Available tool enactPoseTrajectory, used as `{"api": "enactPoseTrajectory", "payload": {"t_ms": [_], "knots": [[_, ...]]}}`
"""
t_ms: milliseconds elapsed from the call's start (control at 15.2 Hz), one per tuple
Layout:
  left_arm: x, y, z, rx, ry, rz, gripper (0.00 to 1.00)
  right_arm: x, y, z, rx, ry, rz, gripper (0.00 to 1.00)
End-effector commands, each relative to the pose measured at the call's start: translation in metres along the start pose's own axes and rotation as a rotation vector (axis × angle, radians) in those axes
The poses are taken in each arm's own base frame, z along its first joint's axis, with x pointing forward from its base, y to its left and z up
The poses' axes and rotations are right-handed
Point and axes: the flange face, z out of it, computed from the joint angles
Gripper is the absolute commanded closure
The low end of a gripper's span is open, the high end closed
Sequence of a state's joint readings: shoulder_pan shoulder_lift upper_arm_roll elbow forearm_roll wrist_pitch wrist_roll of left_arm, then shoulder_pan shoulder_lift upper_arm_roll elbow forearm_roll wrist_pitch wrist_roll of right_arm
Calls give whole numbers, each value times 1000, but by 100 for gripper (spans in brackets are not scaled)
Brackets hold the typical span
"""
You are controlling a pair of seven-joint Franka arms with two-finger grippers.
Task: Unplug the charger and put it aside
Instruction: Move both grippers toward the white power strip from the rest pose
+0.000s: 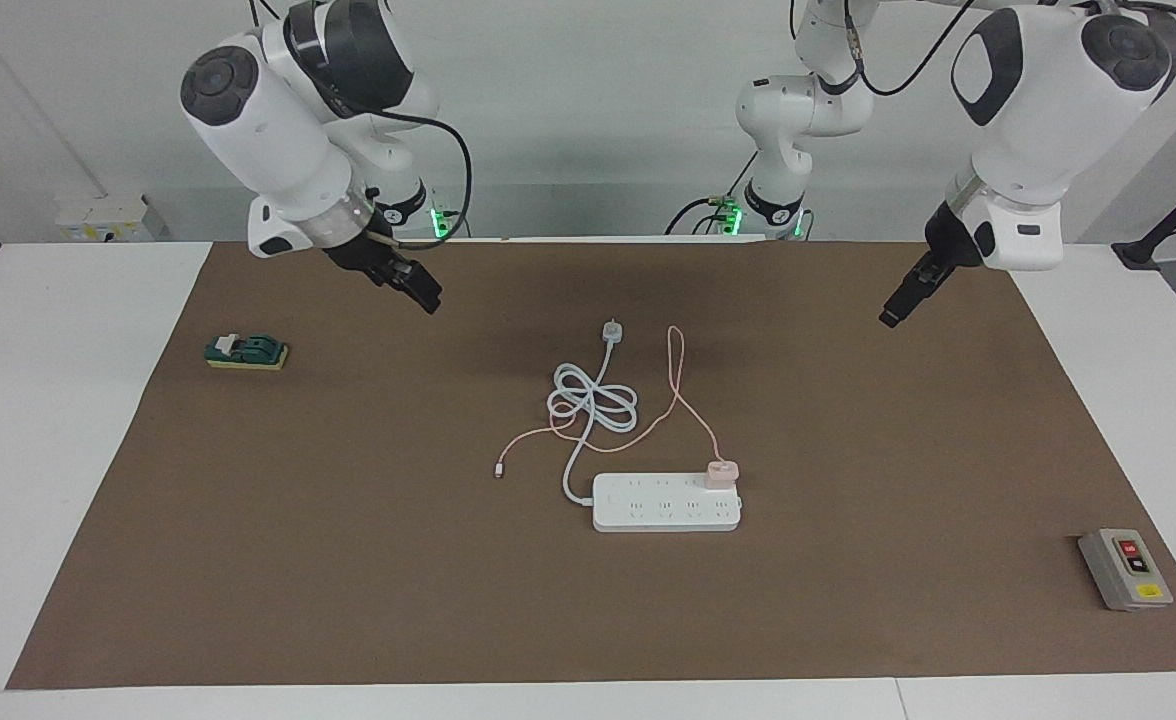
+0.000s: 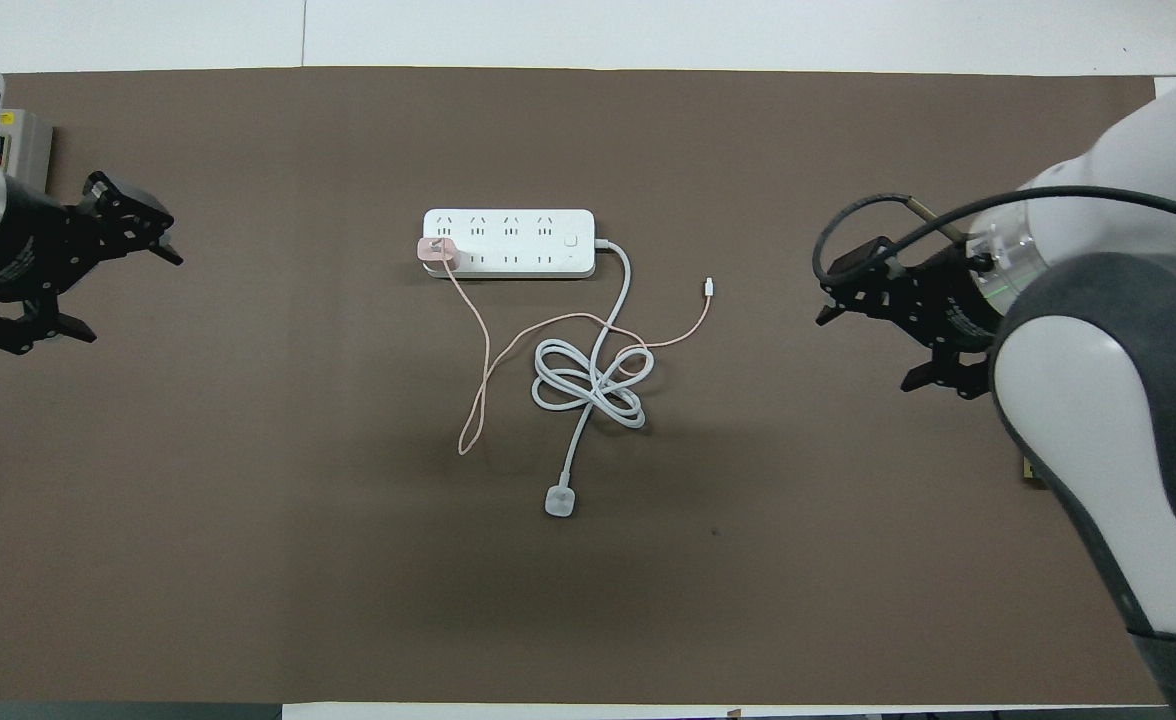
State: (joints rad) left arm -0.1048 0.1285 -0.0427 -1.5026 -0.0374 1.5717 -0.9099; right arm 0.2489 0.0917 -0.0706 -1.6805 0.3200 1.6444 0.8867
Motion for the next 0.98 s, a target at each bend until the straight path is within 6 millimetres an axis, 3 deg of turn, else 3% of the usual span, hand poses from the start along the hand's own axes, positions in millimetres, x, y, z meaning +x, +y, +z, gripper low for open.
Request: {"api": "enactPoseTrajectory", "payload": {"t_ms": [0, 197, 262, 459, 656, 721, 787, 918], "knots": [[2, 34, 11, -56, 27, -221, 0, 6, -33, 31, 109, -102, 214, 0], [-7, 70, 33, -115, 39, -484, 0, 19, -64, 60, 231, -208, 430, 0], [-6, 80, 41, -131, 39, -555, 0, 13, -78, 70, 238, -245, 479, 0], [-3, 119, 76, -112, 32, -763, 0, 30, -117, 95, 247, -342, 642, 0], [6, 144, 104, -97, 53, -880, 0, 41, -132, 133, 237, -455, 710, 0], [7, 154, 122, -88, 39, -938, 0, 49, -137, 159, 220, -509, 739, 0], [-9, 171, 139, -90, 42, -918, 0, 49, -147, 172, 226, -545, 749, 0], [-18, 183, 157, -86, 42, -906, 0, 45, -152, 188, 212, -551, 747, 0]]}}
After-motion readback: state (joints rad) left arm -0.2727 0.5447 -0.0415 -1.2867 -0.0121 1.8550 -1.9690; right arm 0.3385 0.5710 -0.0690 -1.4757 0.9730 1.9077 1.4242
